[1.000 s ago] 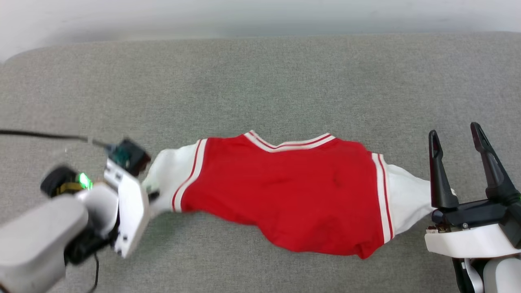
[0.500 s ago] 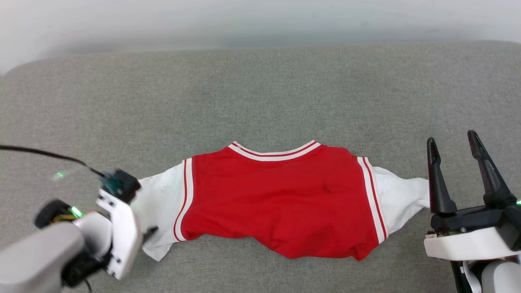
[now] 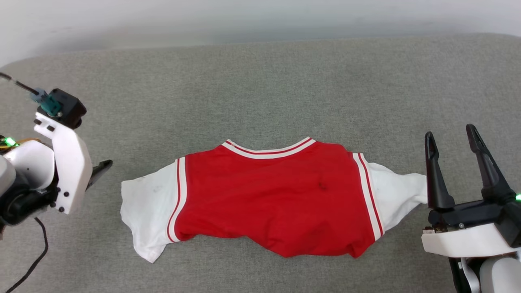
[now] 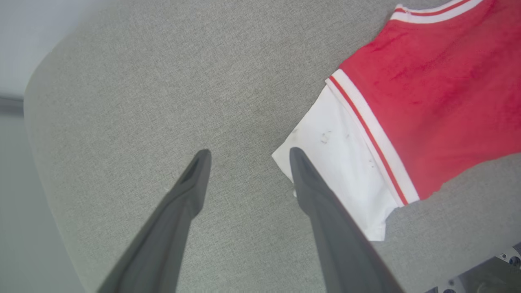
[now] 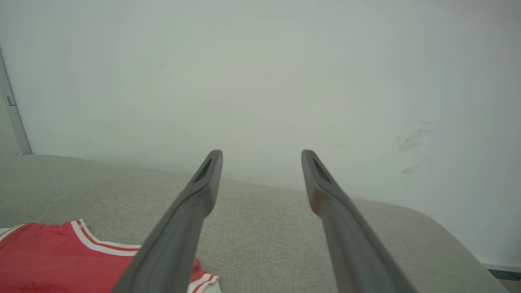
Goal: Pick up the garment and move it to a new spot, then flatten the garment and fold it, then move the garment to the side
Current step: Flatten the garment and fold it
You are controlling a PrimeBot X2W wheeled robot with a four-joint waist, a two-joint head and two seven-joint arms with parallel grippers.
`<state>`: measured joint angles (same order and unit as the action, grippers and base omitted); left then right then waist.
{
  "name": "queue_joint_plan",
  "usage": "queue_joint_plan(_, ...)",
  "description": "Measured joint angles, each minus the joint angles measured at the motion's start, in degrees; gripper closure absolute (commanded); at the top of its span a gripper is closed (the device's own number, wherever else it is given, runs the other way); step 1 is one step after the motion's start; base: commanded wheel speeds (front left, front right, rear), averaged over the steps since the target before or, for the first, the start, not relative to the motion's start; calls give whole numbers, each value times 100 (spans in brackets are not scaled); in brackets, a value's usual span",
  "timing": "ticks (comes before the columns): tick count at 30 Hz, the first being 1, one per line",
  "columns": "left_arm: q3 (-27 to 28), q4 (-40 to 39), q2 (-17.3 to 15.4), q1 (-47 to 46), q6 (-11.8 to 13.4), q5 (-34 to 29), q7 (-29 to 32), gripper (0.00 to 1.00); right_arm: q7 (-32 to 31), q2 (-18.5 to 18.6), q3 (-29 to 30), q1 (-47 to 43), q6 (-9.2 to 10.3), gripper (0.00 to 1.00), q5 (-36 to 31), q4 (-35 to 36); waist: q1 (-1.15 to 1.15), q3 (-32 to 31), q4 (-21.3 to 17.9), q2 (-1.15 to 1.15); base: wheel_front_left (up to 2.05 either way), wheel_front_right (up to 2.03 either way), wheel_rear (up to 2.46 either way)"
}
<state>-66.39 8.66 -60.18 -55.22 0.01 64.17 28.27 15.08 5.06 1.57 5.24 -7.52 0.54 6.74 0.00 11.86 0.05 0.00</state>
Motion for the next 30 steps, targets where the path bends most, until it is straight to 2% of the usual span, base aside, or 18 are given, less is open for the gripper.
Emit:
queue_joint_plan(8, -177, 425, 243, 31, -86, 229, 490, 0, 0, 8, -55, 196, 1, 0, -11, 40, 0, 296, -218, 0, 0, 0, 0)
queue_joint_plan(15, -357, 1082, 571, 363, -167, 256, 506, 0, 0, 21, -45, 358, 1, 0, -24, 70, 0, 564, -431, 0, 0, 0, 0)
queue_joint_plan(20, -342, 1513, 717, 456, -349, 374, 456, 0, 0, 40, -57, 391, 0, 0, -57, 64, 0, 657, -522, 1, 0, 0, 0)
queue_joint_plan(21, -327, 1569, 732, 475, -382, 427, 420, 50, 0, 41, -57, 392, 1, 0, -57, 56, 0, 651, -533, 0, 0, 0, 0)
queue_joint_plan(22, -320, 1616, 745, 509, -405, 430, 334, 92, 0, 47, -44, 393, 1, 0, -64, 53, 0, 636, -539, 0, 0, 0, 0)
queue_joint_plan(23, -321, 1645, 754, 537, -436, 414, 265, 100, 0, 56, -36, 407, 0, 0, -64, 56, -1, 616, -541, 0, 0, 0, 0)
queue_joint_plan(27, -291, 1688, 797, 600, -510, 383, -77, 100, 0, 179, -11, 520, 0, 0, -111, 75, 0, 491, -521, 0, 0, 0, 0)
queue_joint_plan(30, -291, 1575, 804, 620, -550, 257, -297, 100, 0, 454, -13, 677, 0, 0, -144, 89, 0, 372, -479, 0, 0, 0, 0)
